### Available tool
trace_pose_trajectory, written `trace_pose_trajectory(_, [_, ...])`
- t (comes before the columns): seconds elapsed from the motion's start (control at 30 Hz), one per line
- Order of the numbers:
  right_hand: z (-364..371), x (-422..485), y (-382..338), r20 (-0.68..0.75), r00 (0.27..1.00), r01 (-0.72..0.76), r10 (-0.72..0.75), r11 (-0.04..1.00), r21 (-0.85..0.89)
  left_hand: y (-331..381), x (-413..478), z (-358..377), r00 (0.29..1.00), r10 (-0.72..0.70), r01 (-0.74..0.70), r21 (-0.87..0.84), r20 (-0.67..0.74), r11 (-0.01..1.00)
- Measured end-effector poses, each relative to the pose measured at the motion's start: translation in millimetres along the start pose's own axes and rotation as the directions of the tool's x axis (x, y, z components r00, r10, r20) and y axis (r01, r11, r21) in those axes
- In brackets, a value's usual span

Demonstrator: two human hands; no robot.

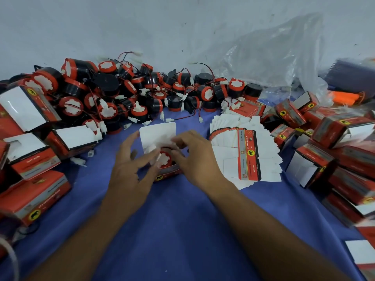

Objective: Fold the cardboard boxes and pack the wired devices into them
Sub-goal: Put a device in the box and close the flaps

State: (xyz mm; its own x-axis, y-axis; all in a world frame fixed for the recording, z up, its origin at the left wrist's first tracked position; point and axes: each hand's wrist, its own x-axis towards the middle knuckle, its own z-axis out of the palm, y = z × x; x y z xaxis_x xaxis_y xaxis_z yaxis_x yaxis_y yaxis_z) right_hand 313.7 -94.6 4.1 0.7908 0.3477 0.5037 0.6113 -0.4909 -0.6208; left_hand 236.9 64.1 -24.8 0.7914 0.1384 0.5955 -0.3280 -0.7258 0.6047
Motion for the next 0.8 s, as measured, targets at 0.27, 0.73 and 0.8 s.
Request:
trace_pose_trajectory(0.27, [-13.3, 2.2, 14.1, 0.308, 0.95, -0.142, 0.056, 0.954, 0.266, -7.6, 0.2, -1.1, 0.987, -0.152, 0.158, -0.178, 0.046, 0.971])
trace_pose_trajectory(0.73, [-36.5, 3.3, 26.5, 0.603, 0.797, -0.199, -0.022, 0.934, 0.297, -4.5, -1.3, -7.9, 0.961, -0.114, 0.161, -0.175, 0.253, 0.971])
trace_pose_trajectory(0.8, [-40.3, 3.3, 25.7, 0.612, 0.79, -0.201, -0.023, 0.934, 0.294, -2.9, -0.5, -8.4, 0.962, -0.119, 0.165, -0.177, 0.246, 0.97])
